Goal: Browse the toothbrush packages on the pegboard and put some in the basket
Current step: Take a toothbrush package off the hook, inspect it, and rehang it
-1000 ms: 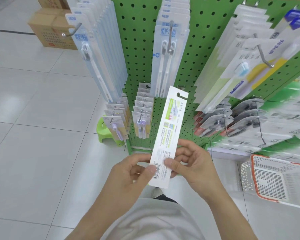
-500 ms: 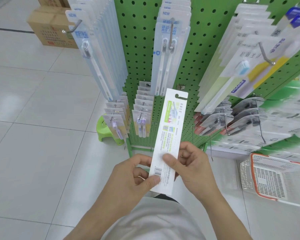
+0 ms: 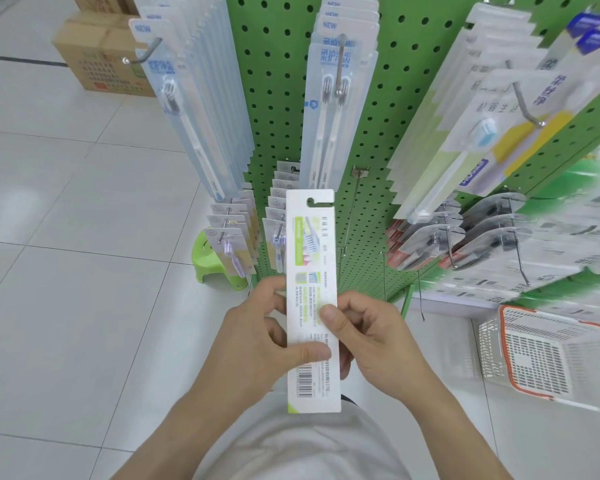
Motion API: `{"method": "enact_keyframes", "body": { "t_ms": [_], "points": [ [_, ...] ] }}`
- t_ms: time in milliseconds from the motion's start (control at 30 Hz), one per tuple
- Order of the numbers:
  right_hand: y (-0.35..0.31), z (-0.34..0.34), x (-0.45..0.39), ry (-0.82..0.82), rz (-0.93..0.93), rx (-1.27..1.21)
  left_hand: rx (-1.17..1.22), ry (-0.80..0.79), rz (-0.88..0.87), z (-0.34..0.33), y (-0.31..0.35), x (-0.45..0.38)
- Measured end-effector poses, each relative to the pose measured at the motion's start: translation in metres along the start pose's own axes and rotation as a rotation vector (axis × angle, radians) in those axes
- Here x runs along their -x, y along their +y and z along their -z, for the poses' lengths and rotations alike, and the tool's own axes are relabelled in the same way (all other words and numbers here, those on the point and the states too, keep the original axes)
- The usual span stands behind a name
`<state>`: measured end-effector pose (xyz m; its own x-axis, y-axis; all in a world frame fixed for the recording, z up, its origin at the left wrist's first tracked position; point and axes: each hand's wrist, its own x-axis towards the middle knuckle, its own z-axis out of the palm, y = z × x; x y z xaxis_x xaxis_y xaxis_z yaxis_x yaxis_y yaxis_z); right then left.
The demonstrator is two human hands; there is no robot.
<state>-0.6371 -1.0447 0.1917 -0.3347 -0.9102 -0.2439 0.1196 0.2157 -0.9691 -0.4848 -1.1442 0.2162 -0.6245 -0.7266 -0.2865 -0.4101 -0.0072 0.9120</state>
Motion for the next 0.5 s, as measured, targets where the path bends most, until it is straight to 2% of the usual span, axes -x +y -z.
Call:
{"method": "enact_keyframes", "body": {
  "t_ms": [233, 333, 500],
  "points": [
    [-0.0051, 0.0044, 0.0027, -0.063, 0.015, 0.036, 0.067, 0.006, 0.029, -0.0002, 0.0066, -0.0015],
    [-0.0036, 0.0028, 0.0017, -0.038, 0.062, 0.049, 0.048, -0.001, 0.041, 0.0006, 0.0078, -0.0028],
    [-0.0024, -0.0006, -0.0002, -0.008, 0.123, 0.017, 0.053, -0.108, 0.035, -0.0015, 0.0051, -0.0028]
  ]
}}
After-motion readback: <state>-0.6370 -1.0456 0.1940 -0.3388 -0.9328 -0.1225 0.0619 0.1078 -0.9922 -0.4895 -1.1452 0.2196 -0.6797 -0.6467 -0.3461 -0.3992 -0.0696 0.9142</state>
